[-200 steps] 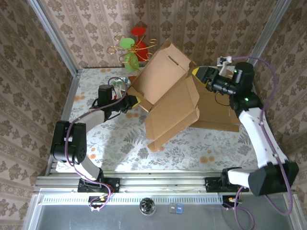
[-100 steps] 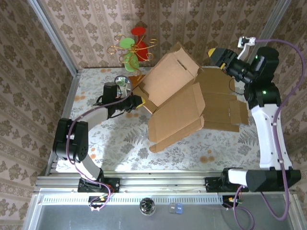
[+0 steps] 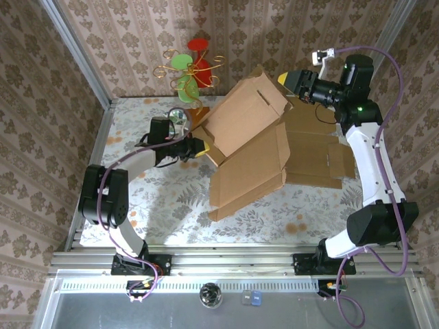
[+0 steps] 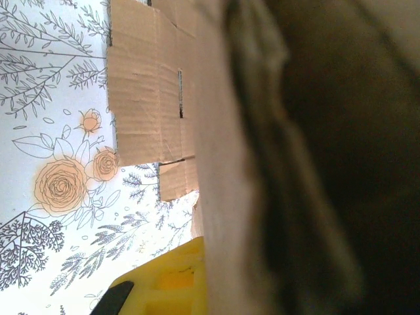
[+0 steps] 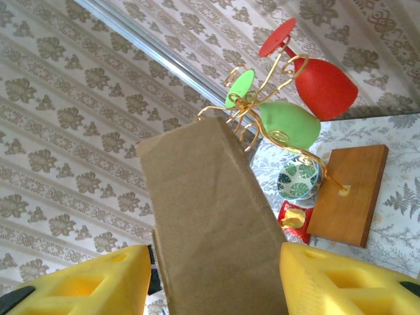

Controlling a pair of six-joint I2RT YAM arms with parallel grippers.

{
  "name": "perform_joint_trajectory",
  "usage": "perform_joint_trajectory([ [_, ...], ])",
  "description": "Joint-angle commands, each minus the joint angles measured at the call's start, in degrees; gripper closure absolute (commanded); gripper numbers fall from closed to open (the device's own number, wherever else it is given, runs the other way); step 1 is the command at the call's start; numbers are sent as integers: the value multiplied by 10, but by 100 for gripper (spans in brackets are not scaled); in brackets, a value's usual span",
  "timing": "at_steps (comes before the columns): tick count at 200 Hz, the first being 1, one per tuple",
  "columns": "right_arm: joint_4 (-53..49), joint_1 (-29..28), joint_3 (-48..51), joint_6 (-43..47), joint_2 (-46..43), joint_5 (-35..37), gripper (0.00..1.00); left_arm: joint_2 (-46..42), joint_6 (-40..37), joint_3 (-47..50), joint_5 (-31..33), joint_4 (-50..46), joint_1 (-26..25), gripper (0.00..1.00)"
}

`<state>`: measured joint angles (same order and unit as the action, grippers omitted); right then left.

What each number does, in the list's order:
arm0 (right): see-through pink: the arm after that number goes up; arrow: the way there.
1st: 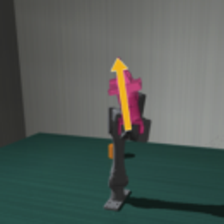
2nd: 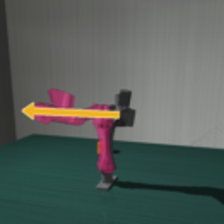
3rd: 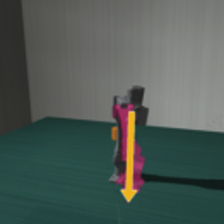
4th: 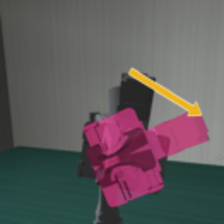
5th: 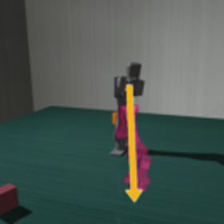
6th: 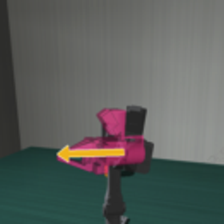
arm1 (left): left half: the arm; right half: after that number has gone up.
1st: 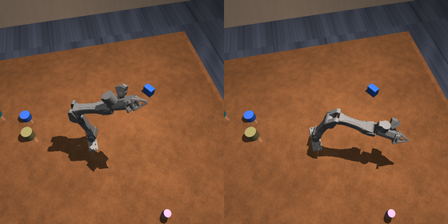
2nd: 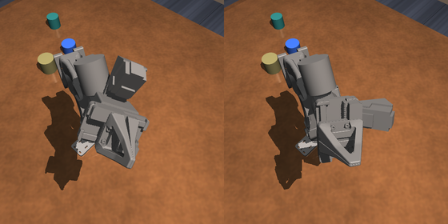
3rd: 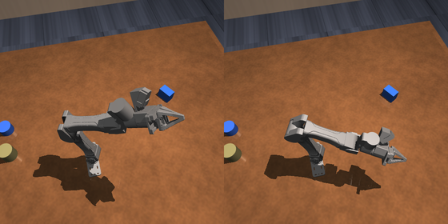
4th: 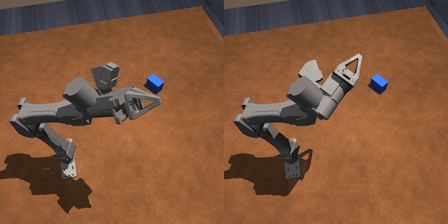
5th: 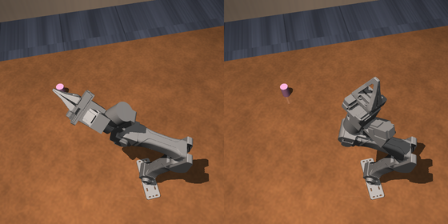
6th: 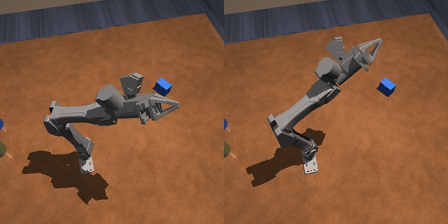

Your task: Fold the paper box

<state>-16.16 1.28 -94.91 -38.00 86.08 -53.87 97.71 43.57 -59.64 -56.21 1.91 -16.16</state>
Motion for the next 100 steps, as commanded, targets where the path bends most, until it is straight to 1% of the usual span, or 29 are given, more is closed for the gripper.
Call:
perform_joint_trajectory([
  [1,-8,-2,-21,21,11,-35,46,8,-20,-27,-30,-15,-3,100],
  [49,-41,1,-35,57,29,-16,48,14,-24,-40,-34,-22,-4,100],
  [66,-37,9,-38,58,32,-8,48,14,-26,-40,-34,-24,-4,100],
  [81,-30,13,-44,51,37,-11,48,14,-28,-39,-35,-25,-4,100],
  [100,-10,11,-43,35,47,-32,48,15,-27,-39,-36,-25,-4,100],
])
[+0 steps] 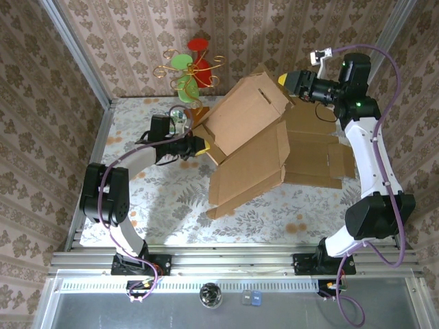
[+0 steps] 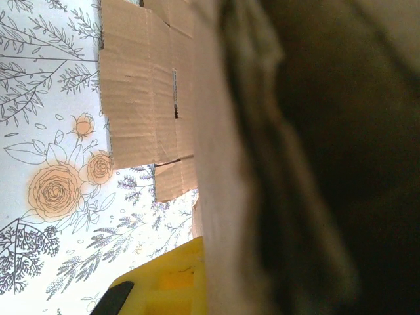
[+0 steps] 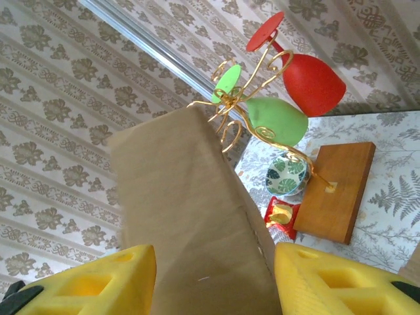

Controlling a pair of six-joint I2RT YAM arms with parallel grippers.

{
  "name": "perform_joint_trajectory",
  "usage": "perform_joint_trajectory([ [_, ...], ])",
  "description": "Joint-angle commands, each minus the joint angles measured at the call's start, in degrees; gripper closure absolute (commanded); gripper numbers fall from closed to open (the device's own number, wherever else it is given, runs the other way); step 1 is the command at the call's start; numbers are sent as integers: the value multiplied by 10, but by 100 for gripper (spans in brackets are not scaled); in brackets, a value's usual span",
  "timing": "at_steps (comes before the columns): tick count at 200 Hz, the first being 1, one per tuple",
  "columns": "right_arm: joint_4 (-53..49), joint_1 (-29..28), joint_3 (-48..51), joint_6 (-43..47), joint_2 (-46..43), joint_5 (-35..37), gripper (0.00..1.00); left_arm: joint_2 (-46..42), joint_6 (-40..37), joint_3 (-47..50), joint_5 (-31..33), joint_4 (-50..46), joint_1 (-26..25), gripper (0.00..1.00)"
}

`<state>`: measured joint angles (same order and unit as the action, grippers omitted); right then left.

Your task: Fold the paper box

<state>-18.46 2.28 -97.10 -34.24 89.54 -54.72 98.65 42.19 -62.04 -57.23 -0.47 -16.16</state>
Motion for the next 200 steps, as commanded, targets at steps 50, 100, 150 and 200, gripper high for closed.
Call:
perform_joint_trajectory([
  [50,10,-7,-19,5,32,-35,48,7,-14,-19,-26,-1,-4,100],
  [100,-15,-31,-45,22,35,-39,48,5,-19,-18,-19,-12,-6,100],
  [150,-81,-49,-45,73,25,-13,49,5,-12,-20,-9,-17,-5,100],
  [200,-114,-64,-50,101,11,8,49,1,-16,-21,0,-32,-8,100],
])
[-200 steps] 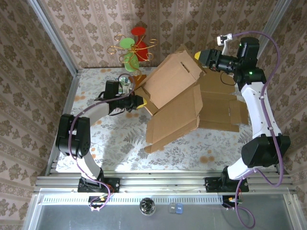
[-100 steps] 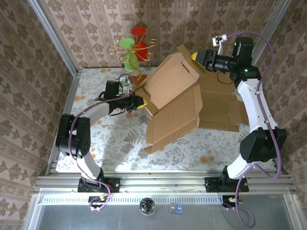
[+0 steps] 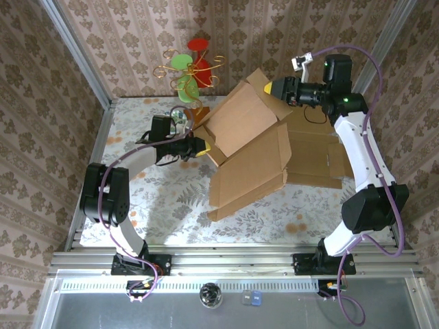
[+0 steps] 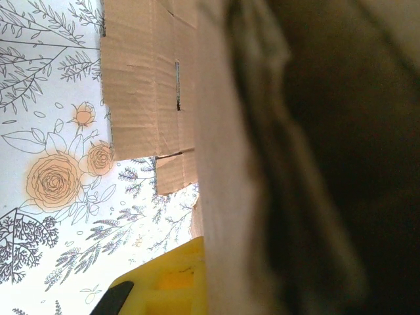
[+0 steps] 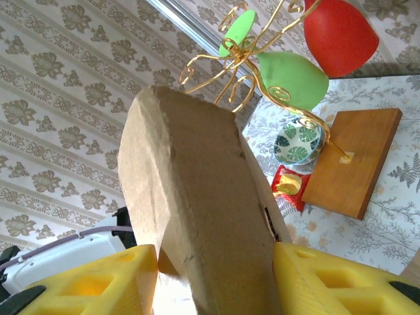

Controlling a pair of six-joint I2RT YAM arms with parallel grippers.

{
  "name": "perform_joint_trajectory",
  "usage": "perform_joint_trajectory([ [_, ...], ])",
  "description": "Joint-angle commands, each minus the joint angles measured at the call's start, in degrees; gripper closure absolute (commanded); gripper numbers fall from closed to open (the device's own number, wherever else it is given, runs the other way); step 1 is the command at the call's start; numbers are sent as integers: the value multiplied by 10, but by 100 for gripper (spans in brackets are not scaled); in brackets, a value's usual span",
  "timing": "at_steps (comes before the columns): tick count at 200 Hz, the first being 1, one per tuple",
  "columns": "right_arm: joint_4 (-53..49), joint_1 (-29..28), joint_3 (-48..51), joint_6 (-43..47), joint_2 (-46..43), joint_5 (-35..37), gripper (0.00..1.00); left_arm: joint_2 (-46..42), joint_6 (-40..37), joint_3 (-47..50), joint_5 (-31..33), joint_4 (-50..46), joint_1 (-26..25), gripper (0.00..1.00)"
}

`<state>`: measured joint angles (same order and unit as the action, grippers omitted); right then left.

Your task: Fold the paper box

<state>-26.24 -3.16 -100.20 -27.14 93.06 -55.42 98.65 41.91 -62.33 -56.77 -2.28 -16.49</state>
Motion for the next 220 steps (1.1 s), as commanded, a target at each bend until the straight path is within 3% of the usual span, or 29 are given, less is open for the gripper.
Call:
perform_joint_trajectory([
  [1,-38,-10,-20,31,-24,17,49,1,-13,-18,-5,-14,-4,100],
  [69,-160,-48,-63,127,-29,135,49,-7,-17,-21,8,-34,-5,100],
  [168,-174,-57,-57,155,-51,185,55,-2,-18,-27,18,-53,-6,100],
  [220,-187,-66,-66,164,-34,207,53,-2,-24,-32,18,-61,-6,100],
])
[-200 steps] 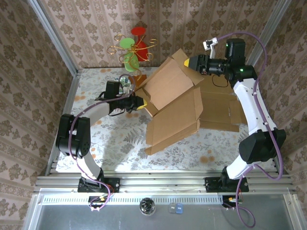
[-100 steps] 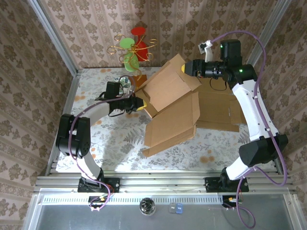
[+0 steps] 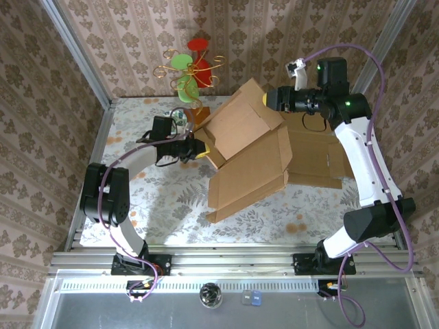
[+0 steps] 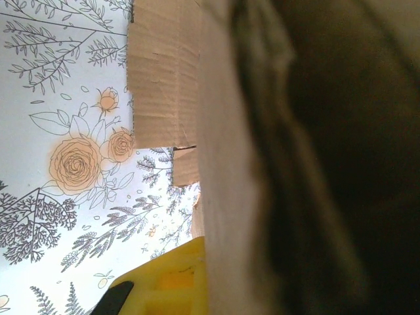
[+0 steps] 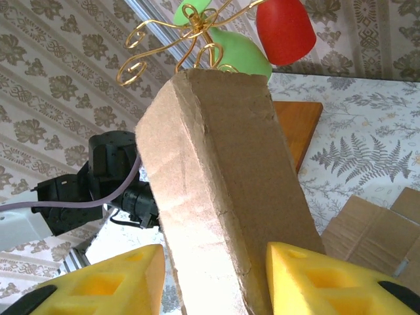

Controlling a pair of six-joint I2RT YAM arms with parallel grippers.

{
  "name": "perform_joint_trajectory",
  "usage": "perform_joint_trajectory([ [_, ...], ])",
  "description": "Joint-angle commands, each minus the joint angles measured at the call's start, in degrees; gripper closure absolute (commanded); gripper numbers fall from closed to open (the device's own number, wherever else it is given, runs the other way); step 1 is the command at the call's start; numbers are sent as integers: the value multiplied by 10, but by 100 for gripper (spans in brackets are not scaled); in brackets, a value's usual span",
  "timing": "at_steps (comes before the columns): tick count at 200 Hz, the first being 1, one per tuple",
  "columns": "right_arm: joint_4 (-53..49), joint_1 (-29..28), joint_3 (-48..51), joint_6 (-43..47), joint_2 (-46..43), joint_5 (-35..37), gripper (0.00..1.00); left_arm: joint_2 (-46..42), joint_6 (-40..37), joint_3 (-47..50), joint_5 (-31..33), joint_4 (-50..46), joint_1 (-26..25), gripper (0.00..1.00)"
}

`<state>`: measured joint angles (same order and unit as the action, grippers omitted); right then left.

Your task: Fold the paper box

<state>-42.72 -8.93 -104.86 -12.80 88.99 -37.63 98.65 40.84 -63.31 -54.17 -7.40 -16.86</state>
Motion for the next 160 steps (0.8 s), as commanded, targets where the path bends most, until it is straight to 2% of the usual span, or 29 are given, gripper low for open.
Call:
perform_joint_trajectory([
  [1,-22,-9,-19,21,7,31,53,-2,-14,-22,-8,-10,-3,100],
  [72,-70,-43,-66,82,41,174,51,-6,-17,-21,-7,-13,-3,100],
  [160,-102,-112,-87,136,62,354,58,-6,-25,-31,-4,-25,-3,100],
])
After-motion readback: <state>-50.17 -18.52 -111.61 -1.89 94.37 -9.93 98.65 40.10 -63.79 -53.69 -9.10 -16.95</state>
